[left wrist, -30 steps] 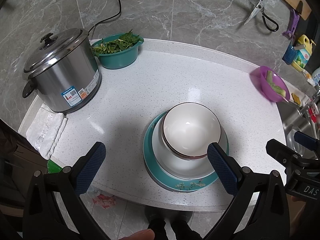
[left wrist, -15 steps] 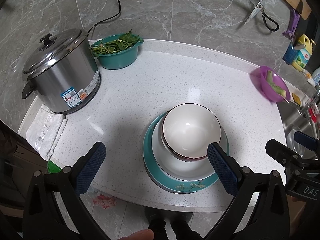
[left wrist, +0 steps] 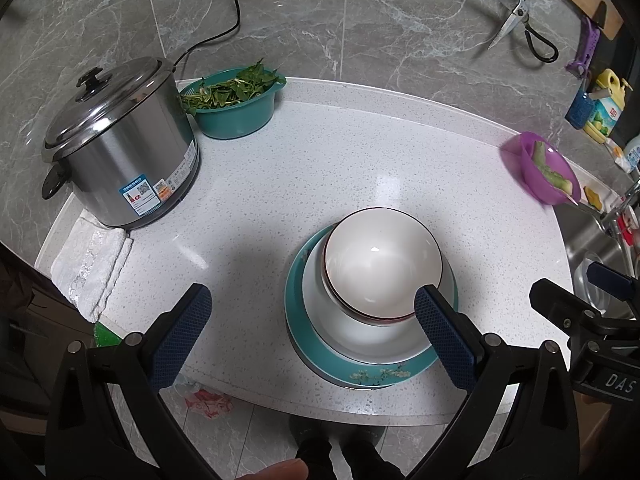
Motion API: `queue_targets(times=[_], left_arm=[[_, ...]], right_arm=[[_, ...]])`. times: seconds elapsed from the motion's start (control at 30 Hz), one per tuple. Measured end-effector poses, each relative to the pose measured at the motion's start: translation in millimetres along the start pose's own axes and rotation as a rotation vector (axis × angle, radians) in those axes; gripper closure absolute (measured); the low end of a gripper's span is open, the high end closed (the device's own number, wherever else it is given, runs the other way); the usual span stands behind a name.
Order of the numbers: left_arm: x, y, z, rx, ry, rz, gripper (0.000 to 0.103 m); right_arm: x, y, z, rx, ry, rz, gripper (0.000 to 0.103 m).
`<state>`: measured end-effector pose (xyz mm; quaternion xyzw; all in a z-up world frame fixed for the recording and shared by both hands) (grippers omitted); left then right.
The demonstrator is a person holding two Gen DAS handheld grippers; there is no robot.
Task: Organize plates and bowls
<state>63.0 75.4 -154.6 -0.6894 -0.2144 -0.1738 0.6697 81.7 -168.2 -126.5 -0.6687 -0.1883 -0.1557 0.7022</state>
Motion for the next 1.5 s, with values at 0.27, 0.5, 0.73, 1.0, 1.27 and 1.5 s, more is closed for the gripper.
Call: queue_targets(times=[0.27, 0.5, 0.73, 1.0, 1.27, 1.5], left_arm=[[1.6, 2.6, -0.2, 0.000, -0.001, 0.003, 0.000], [2.1, 4.4, -0.9, -0.001, -0.001, 0.005, 0.000], [-0.1, 7.6, 1.4, 0.015, -0.004, 0.009, 0.000], [1.6, 6.8, -1.2, 0.009, 0.010, -0.007, 0.000], [4.1, 6.1, -1.9, 0.007, 0.011, -0.014, 0.000], [5.5, 6.0, -4.2, -0.001, 0.012, -0.017, 0.000]], right_arm=[[0.0, 0.0, 0.6, 0.000, 0.000, 0.000, 0.000], [0.6, 0.7, 0.8, 0.001, 0.000, 0.001, 0.000], [0.5, 0.9, 0.5, 0.001, 0.000, 0.002, 0.000], [1.1, 2.8, 0.2, 0.006, -0.003, 0.002, 0.000], [0.9, 3.7, 0.9, 0.006, -0.004, 0.002, 0.000], [0.8, 4.1, 1.6, 0.005, -0.003, 0.002, 0.000]])
Point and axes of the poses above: each gripper's, at about its wrist camera, not at the fingertips, and y roughly the way its jaws point, z to its left, x to its top, the point moved 10 cm from there along y, roughly the way its jaws point, and after that the axes turned 2 degrees about -y, right-handed, at the moved point
